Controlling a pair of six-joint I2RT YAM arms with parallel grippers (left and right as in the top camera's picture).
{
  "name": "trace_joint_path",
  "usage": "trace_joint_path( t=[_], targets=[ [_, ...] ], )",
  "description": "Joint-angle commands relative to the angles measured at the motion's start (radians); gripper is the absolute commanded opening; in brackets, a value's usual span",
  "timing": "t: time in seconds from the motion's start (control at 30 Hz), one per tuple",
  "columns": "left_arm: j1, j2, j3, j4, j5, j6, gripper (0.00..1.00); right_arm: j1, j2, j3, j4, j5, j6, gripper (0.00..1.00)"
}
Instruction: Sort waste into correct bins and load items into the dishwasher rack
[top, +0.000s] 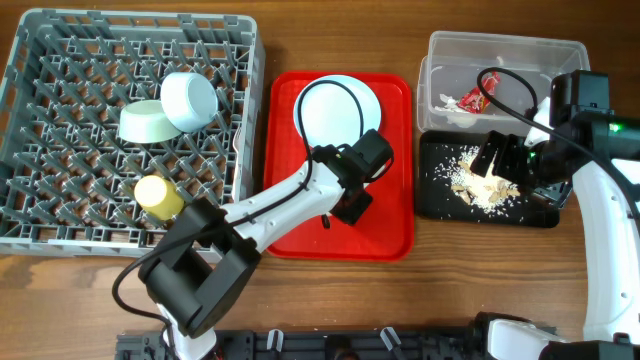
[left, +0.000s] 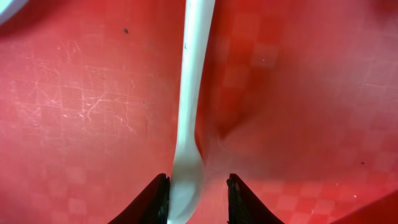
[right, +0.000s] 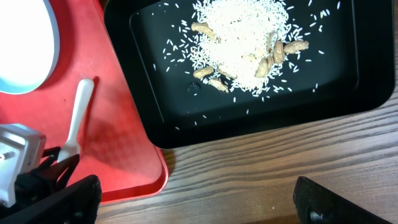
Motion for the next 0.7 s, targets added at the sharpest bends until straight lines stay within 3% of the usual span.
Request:
trace_joint_path(
  t=[0.0, 0.3, 0.67],
  targets=[
    [0.008, -0.042, -0.008, -0.003, -0.013, 0.0, 0.31, -0.003, -0.017, 0.004, -0.002, 0.014, -0.02, 1.0],
    [0.007, -0.042, -0.008, -0.014, 0.062, 0.0, 0.32, -0.003, -0.017, 0.004, -0.002, 0.014, -0.028, 1.0],
    [0.006, -0.04, -0.008, -0.045, 0.103, -0.022, 0.4, -0.003, -0.017, 0.004, -0.004, 0.014, -0.031, 1.0]
  ],
)
